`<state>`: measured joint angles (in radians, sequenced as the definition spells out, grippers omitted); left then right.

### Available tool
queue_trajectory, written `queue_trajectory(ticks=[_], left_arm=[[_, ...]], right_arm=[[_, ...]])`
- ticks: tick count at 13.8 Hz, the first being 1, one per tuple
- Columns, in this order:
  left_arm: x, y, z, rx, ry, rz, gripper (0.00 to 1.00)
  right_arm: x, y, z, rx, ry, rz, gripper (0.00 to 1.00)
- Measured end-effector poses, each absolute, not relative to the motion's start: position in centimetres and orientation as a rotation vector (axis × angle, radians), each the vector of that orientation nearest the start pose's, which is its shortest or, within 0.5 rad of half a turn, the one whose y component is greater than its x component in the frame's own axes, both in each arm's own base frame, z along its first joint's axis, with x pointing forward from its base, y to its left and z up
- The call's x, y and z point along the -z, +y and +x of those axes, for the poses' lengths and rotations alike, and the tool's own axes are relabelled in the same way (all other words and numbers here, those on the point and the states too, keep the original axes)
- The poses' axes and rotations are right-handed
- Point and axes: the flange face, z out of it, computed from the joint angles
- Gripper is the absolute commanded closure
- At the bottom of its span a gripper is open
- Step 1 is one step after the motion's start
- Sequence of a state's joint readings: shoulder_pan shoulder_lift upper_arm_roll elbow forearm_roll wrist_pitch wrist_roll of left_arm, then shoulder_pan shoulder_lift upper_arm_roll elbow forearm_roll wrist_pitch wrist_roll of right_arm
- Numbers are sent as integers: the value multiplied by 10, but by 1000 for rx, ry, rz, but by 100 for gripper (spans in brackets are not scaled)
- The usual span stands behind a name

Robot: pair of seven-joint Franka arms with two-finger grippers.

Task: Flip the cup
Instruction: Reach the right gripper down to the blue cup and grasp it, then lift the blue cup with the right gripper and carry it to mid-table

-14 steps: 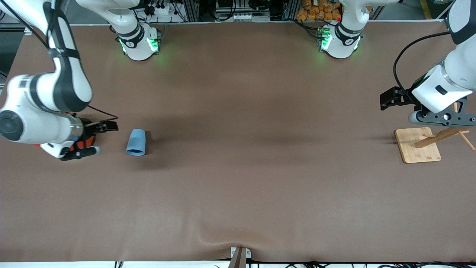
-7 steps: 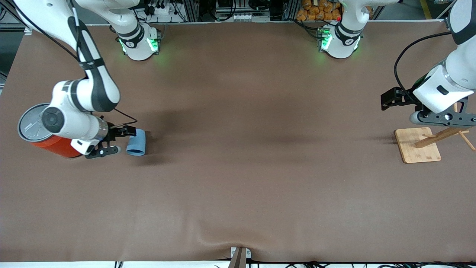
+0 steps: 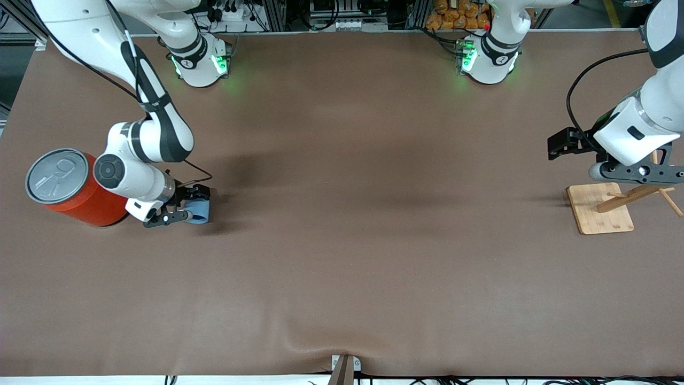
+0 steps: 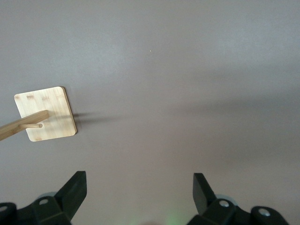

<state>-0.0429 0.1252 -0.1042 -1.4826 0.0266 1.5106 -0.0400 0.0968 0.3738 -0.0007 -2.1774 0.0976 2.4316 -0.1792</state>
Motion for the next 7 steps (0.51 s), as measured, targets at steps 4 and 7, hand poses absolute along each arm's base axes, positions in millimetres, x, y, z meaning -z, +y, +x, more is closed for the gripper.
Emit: queue_trajectory(ticks=[4,7], left_arm=[[-590,-77,580,-148,162,-3111,0],[-589,-77,580,-149,161,-3111,0]], right_arm=[[-187,52,540,-196,-300,-3060,100],[-194,59,542,-244,-319,-3048,100]])
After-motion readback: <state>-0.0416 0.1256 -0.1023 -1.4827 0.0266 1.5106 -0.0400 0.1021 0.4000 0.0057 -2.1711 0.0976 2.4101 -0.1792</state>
